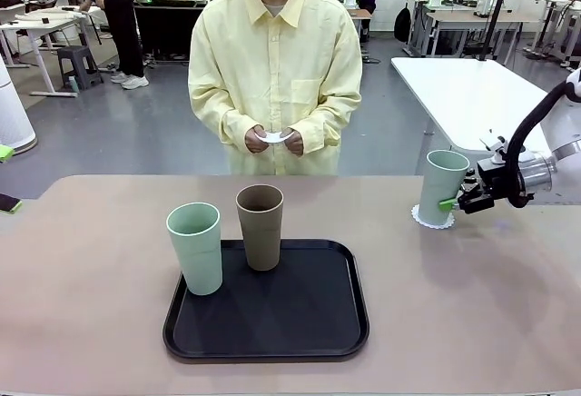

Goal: Place coasters on the table and set cups on them.
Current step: Pick up one Reusable plastic cup and place it on a coaster set by the human.

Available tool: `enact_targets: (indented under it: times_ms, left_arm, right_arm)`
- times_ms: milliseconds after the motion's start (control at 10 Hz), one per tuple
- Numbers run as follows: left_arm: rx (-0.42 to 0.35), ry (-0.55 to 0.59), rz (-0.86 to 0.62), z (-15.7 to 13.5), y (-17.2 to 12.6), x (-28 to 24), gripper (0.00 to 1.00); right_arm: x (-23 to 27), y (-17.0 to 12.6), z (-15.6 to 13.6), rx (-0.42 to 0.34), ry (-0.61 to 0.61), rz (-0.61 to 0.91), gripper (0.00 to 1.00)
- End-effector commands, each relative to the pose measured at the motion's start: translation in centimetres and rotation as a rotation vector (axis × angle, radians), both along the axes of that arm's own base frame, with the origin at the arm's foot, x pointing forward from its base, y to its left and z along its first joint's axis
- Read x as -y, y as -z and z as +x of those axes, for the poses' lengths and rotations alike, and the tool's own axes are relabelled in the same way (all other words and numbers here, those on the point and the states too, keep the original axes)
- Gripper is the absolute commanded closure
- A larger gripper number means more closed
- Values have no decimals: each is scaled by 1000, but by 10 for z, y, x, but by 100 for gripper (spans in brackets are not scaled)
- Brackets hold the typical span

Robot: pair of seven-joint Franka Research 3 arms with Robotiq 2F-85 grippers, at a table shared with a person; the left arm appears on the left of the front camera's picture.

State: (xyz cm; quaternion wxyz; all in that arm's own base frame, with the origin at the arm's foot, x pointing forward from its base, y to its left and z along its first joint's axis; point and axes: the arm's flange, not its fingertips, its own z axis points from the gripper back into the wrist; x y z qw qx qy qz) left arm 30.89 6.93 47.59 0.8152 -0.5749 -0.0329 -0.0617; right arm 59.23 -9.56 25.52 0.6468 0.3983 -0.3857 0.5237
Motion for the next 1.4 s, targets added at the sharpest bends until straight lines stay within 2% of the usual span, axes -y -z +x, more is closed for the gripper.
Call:
enact_targets:
  times_ms: [0,300,700,1000,1200,1300]
  left_arm:
    - [11,1,-8,-1,-1,-1,0]
    - [11,1,-8,-1,-1,-1,0]
    - [11,1,-8,-1,-1,-1,0]
    - [11,1,-8,-1,-1,-1,0]
    - [11,1,-8,-1,-1,-1,0]
    - [11,1,-8,-1,-1,-1,0]
  right_arm:
    - [-1,-5,6,0,-3,-71,0]
    - [2,-8,3,-4,-12,-144,0]
    - [12,-17,1,-76,-8,-232,0]
    - [29,-61,-21,-49,99,-393,0]
    - [40,-101,-41,-133,232,-586,0]
    - [35,-122,-54,-142,288,-662,0]
